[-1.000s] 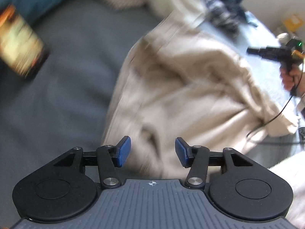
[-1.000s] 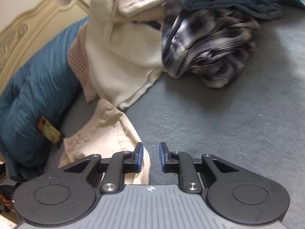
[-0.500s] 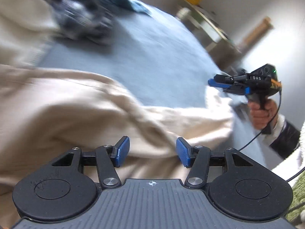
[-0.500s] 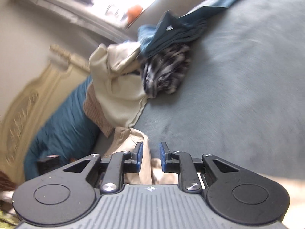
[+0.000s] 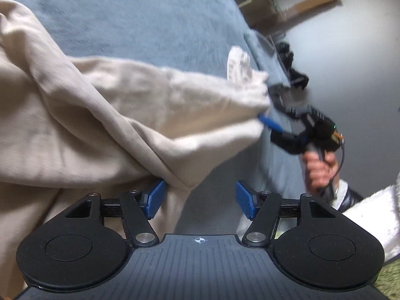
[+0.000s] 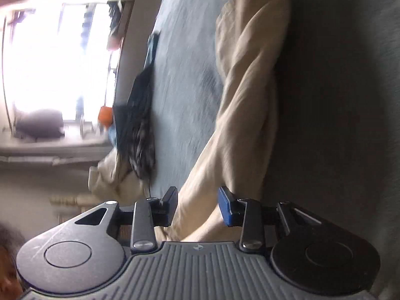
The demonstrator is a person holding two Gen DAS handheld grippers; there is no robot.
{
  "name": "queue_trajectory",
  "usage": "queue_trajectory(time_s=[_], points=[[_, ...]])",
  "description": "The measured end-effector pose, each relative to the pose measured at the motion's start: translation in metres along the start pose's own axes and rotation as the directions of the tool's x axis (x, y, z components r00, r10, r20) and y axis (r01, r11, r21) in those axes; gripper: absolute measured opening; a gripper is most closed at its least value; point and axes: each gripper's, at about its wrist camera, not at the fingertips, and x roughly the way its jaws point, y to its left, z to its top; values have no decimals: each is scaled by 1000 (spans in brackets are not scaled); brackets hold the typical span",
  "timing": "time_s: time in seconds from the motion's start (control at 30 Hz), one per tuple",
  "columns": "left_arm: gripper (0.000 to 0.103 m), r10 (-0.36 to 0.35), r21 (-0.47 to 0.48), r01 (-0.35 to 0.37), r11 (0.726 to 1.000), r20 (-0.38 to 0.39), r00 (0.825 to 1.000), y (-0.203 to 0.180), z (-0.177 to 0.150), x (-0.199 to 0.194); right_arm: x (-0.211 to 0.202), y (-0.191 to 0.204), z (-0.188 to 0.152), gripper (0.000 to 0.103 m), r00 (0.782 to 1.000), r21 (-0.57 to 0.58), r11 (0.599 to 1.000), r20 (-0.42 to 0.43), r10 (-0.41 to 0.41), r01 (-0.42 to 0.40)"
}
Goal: Fold clothes
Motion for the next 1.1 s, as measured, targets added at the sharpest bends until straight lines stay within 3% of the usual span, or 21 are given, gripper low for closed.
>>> queue_trajectory(time_s=[0.07, 0.17, 0.27, 0.37, 0.47, 0.57, 0.73, 0.8, 0.93, 1.03, 1.1], points=[[62, 7, 17, -7, 1000, -17, 1000, -5, -4, 6, -17, -15, 9, 39, 994, 81, 997, 109, -3, -6], [62, 22, 20, -22, 1000, 6, 1000, -9, -3, 7, -26, -29, 17, 41, 975, 153, 986, 201, -97, 67], [62, 21, 12, -21, 1000, 50, 999, -13, 3, 6, -24, -40, 20, 41, 962, 212, 974, 238, -132, 81], [62, -4, 16, 2, 1000, 101, 995, -17, 10, -1, -5, -32, 30, 41, 970, 176, 983, 227, -88, 48], [62, -48, 27, 44, 999, 177, 983, -20, 20, -12, 25, 7, 56, 42, 980, 54, 998, 199, 29, -41], [62, -49, 29, 43, 999, 270, 962, -20, 31, -23, 69, 61, 82, 42, 991, -97, 994, 118, 63, -52], [62, -18, -37, 31, 999, 308, 951, -4, 38, -19, 113, 106, 94, 42, 989, -210, 971, 68, 131, -115], [62, -4, -45, 19, 999, 323, 946, -1, 39, -16, 123, 111, 95, 42, 993, -232, 968, 47, 108, -94], [62, 0, -69, 25, 997, 343, 939, 6, 43, -13, 116, 105, 86, 42, 989, -243, 959, -15, 145, -144], [62, -1, -90, 35, 995, 356, 934, 11, 49, -11, 94, 88, 62, 43, 978, -245, 950, -127, 165, -192], [62, -5, -102, 46, 994, 364, 931, 14, 51, -10, 82, 67, 44, 46, 973, -213, 962, -188, 131, -170]])
